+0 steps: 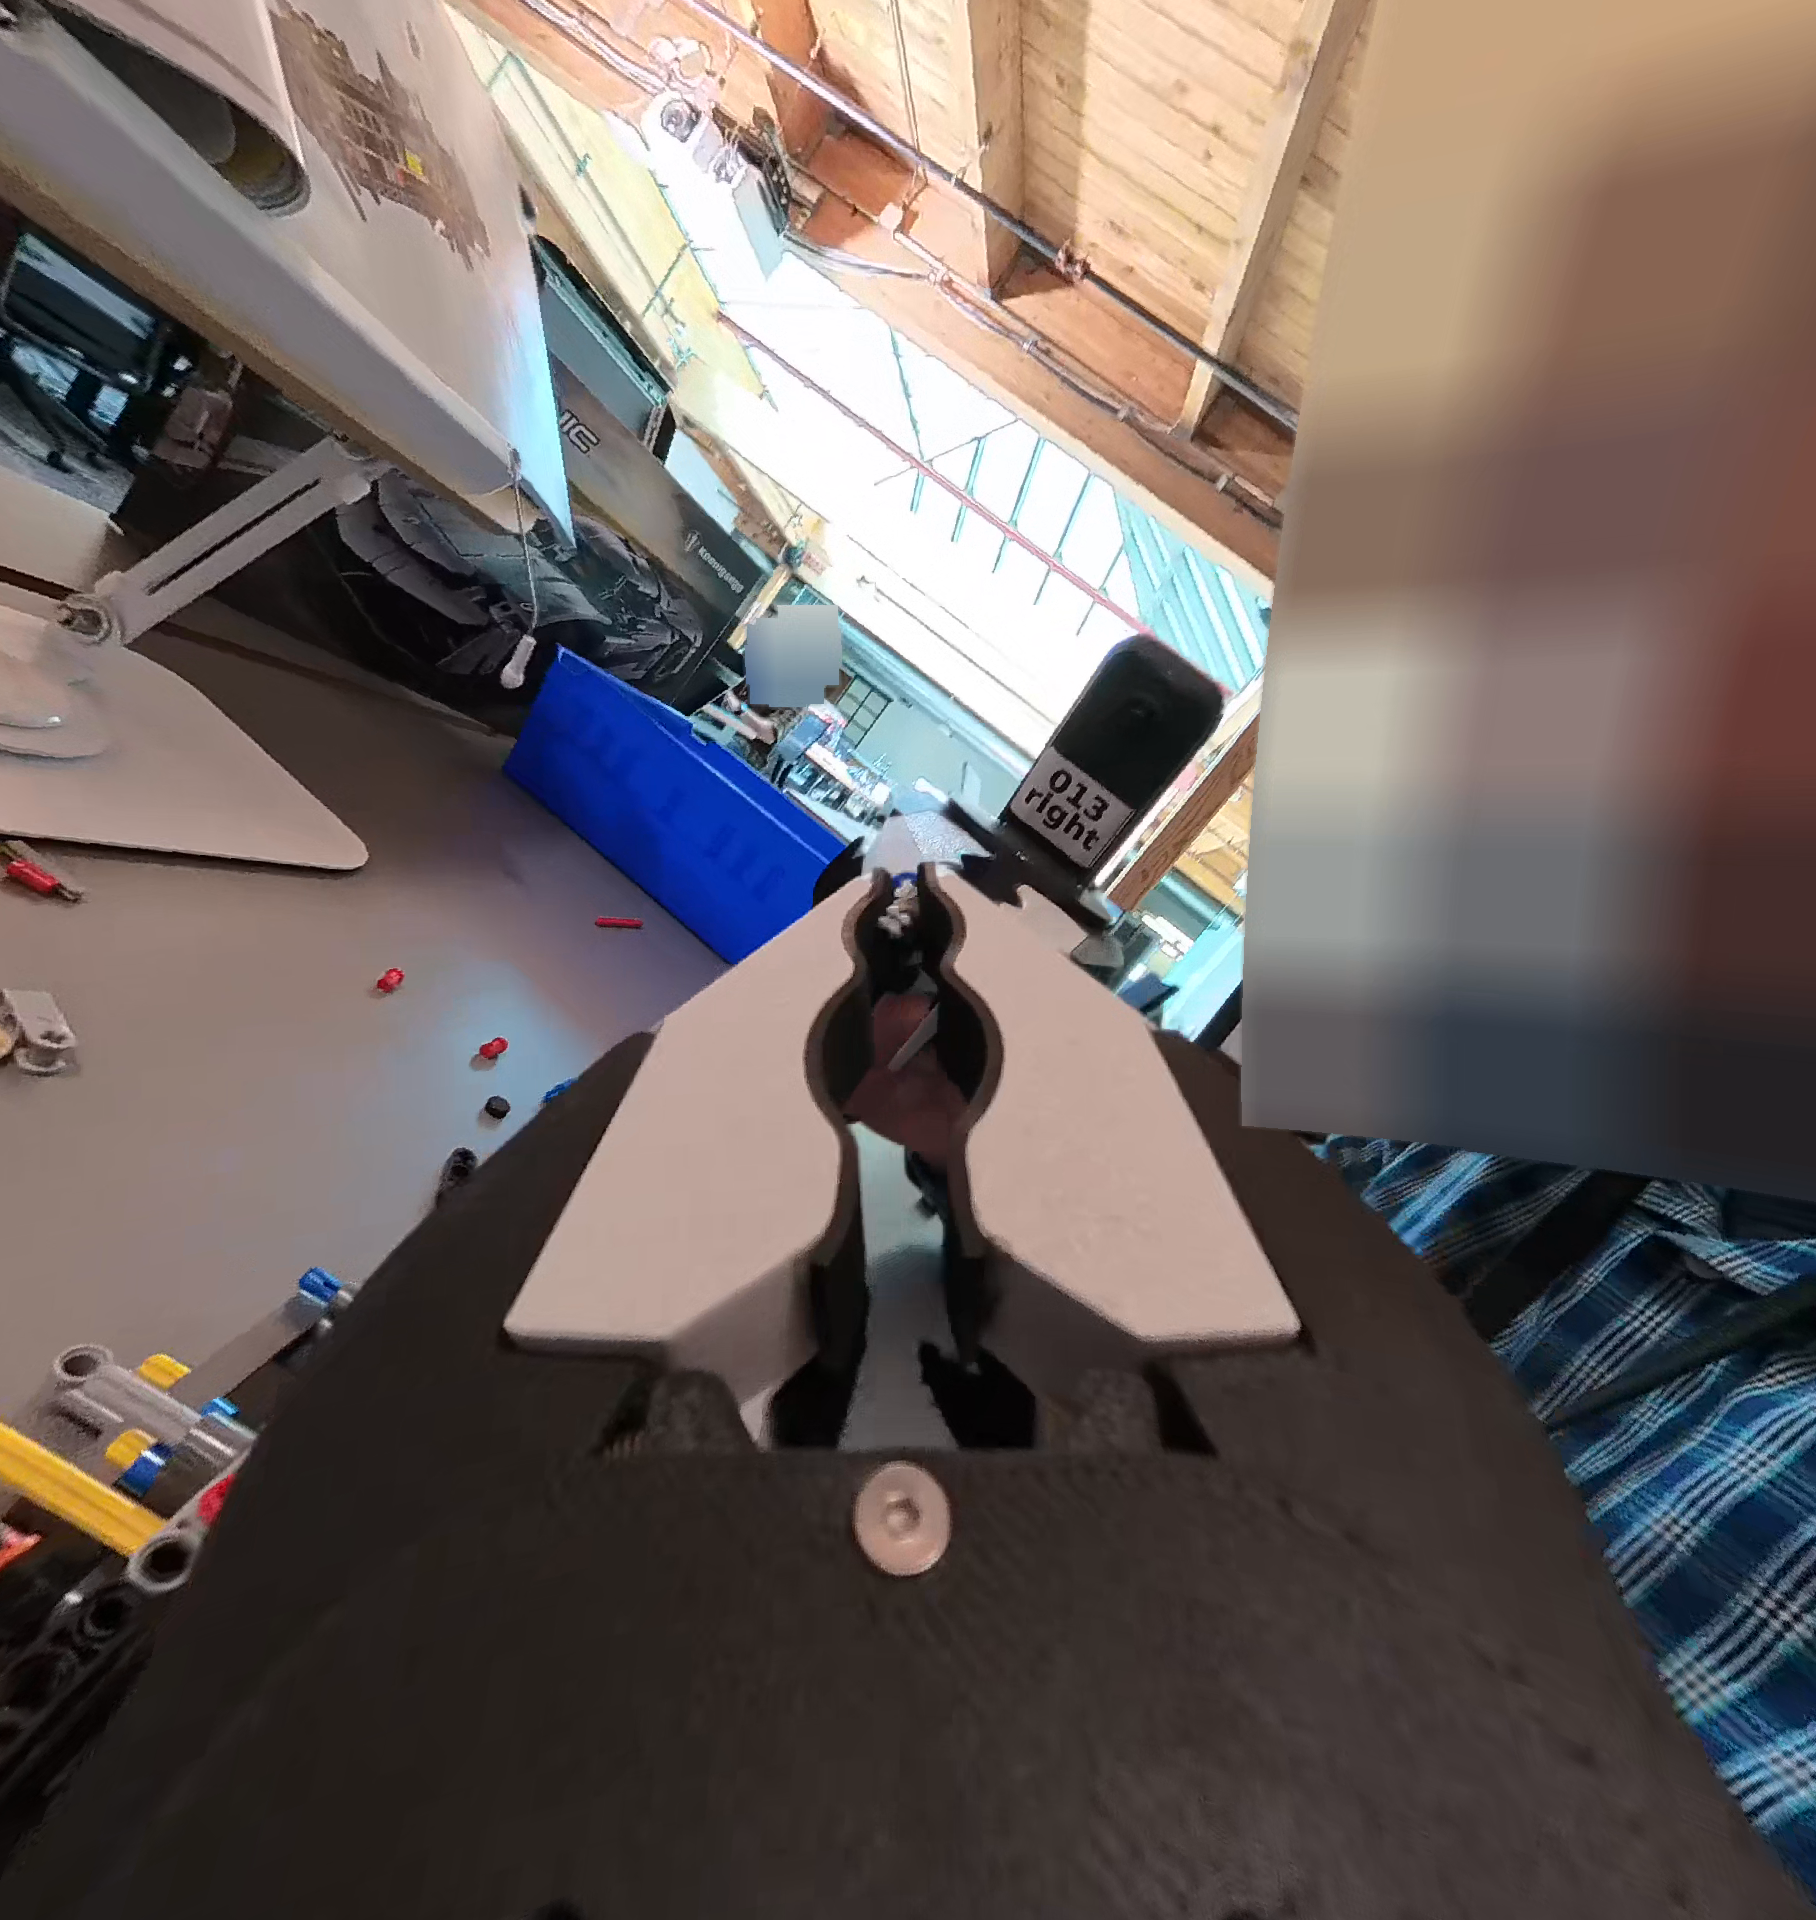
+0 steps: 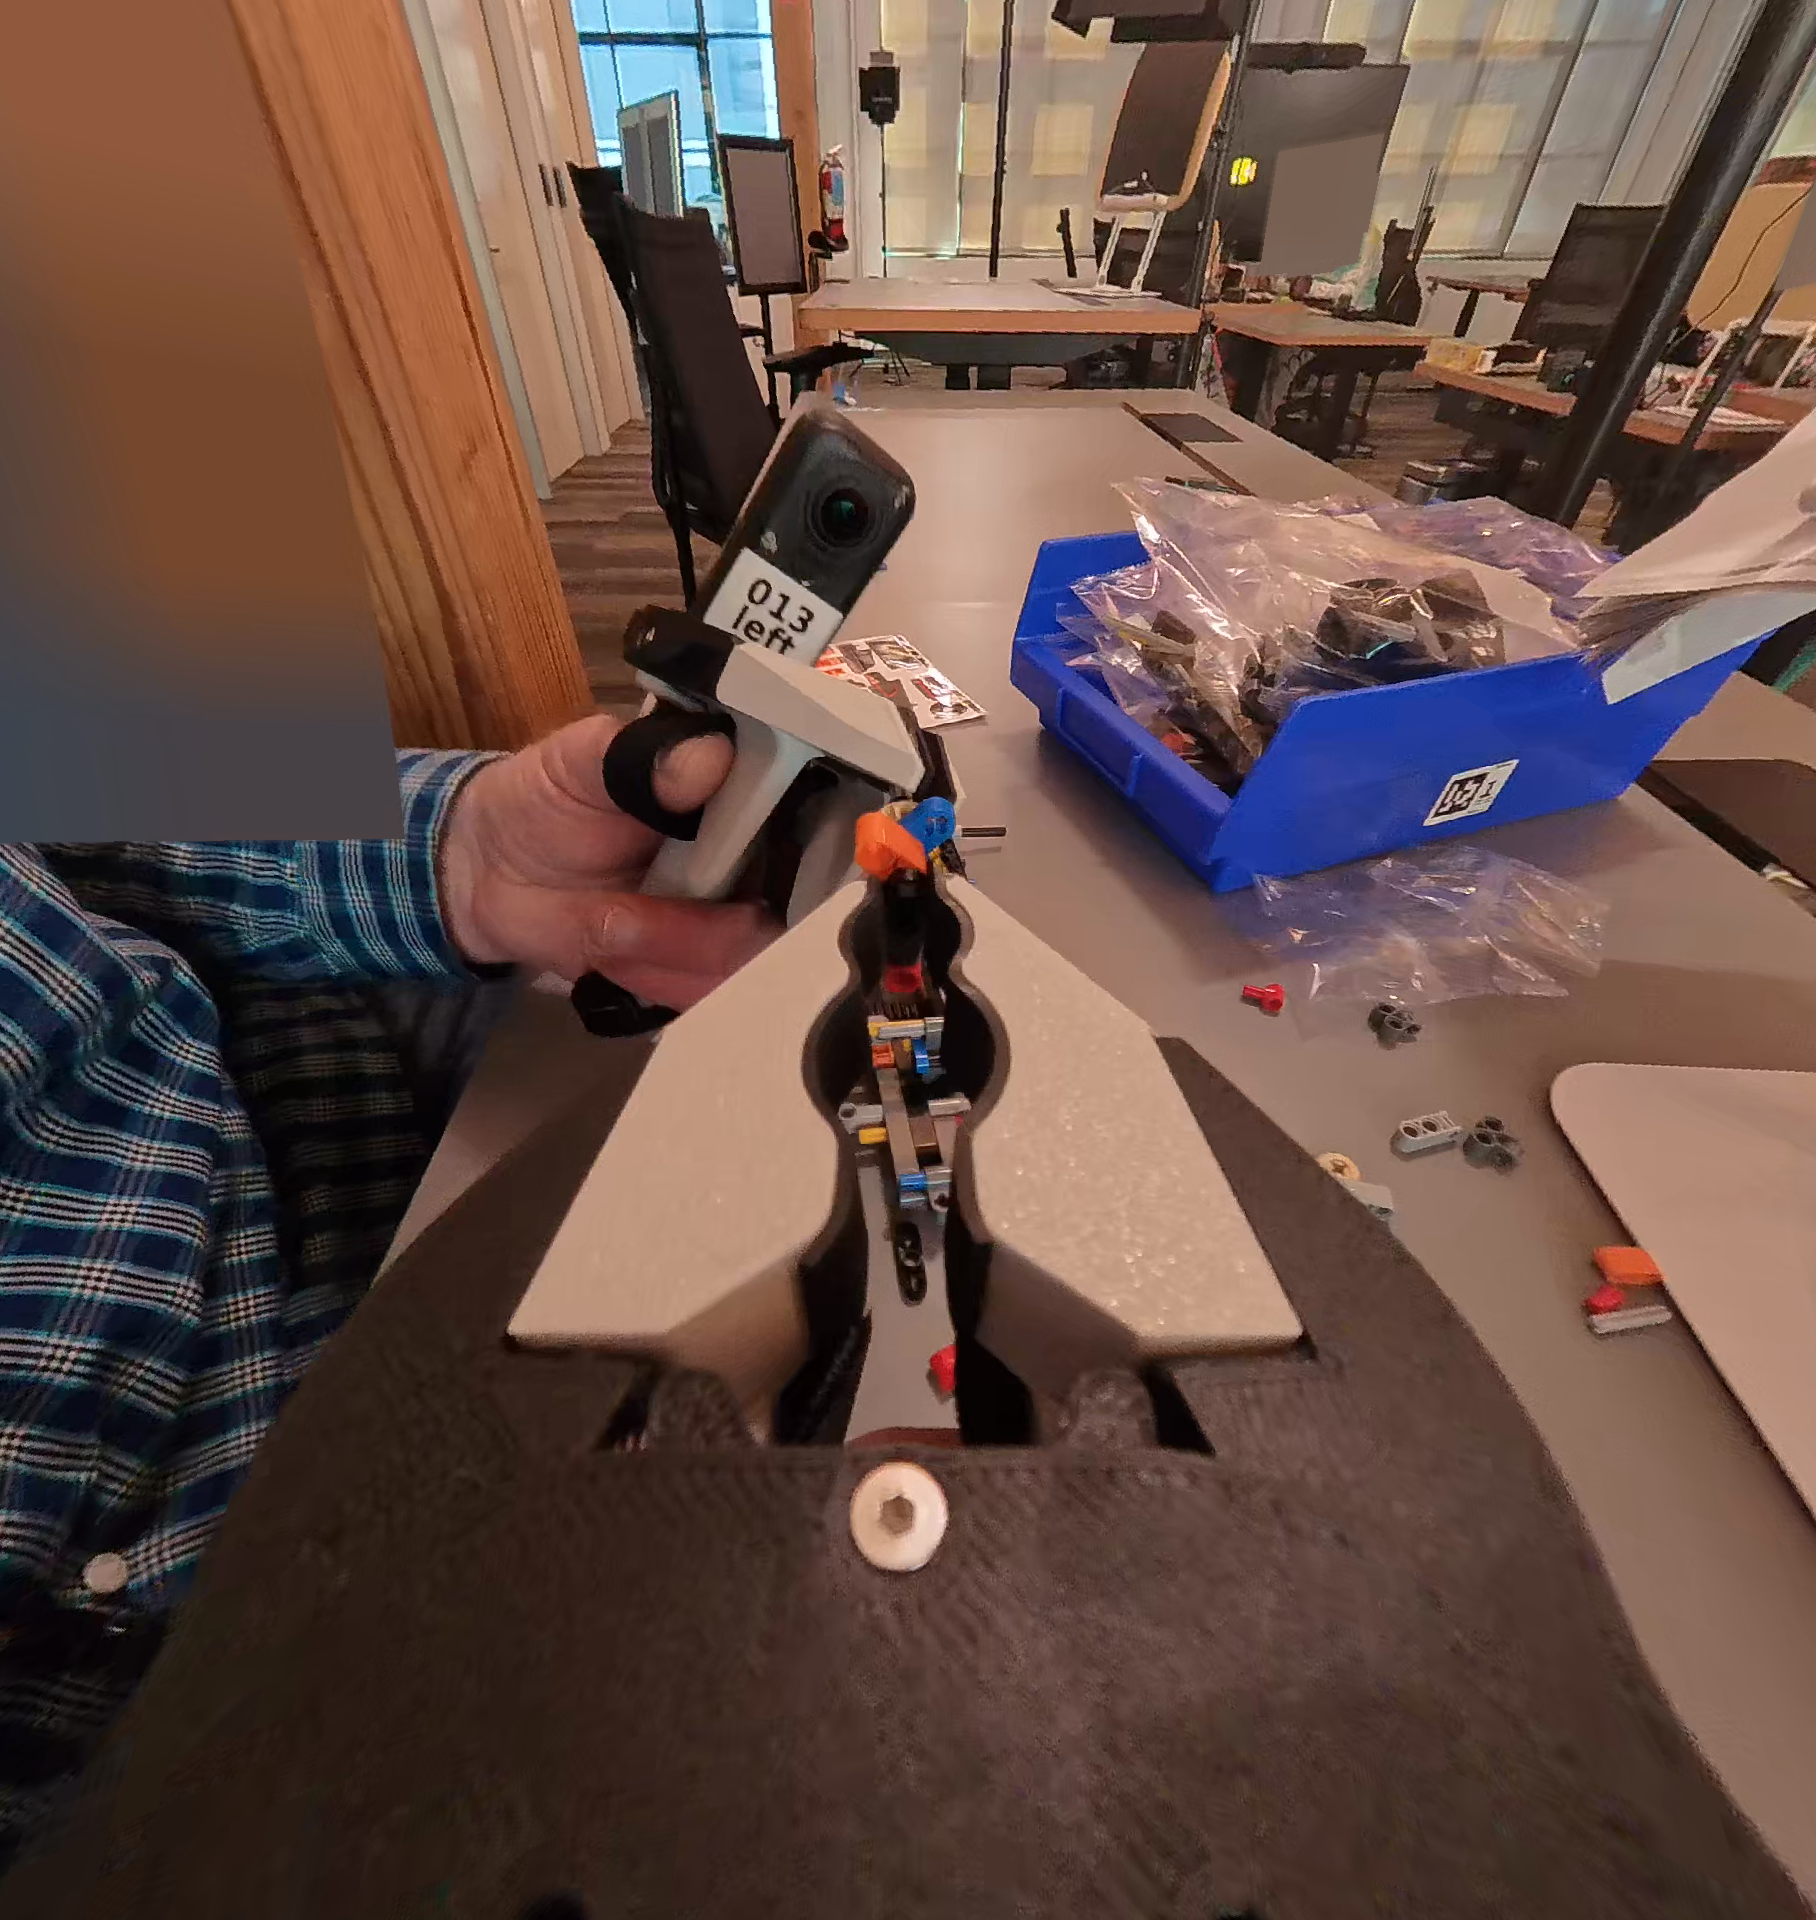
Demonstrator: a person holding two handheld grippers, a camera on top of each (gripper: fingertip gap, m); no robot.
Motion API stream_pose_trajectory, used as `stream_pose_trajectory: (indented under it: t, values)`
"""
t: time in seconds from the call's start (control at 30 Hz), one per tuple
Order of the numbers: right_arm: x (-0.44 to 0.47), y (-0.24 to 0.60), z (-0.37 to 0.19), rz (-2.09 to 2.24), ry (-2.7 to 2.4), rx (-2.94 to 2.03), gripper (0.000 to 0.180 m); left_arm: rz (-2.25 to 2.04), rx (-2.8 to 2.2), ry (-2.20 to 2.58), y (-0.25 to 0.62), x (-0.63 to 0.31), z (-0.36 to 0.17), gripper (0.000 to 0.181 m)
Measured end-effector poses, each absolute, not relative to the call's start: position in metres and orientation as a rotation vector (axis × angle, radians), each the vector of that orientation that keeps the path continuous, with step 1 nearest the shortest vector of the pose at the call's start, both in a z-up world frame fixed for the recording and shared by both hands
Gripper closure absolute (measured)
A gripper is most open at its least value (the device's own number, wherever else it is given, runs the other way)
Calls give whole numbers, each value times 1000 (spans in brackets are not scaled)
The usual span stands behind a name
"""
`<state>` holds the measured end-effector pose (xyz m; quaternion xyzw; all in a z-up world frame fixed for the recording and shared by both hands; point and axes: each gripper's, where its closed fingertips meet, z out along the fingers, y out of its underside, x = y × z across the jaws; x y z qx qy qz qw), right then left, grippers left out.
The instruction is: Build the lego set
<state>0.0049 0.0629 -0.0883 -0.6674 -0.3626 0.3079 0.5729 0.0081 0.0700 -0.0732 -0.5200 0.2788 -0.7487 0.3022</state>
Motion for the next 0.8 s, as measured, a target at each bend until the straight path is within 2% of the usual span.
stream_pose_trajectory:
  t: [0.03, 0.23, 0.53, 0.8]
  values:
    - [6, 63, -89, 697, -857, -1566, 176, -1955, -1386, 766, 70, 8, -74, 175]
    - [5, 60, -88, 612, -920, -1536, 177, -1721, -1417, 1033, 56, 14, -83, 155]
    - [3, 56, -82, 713, -907, -1496, 175, -1636, -1357, 1090, 52, 13, -79, 163]
    - [3, 52, -79, 722, -918, -1471, 176, -1645, -1365, 1098, 48, 14, -76, 164]
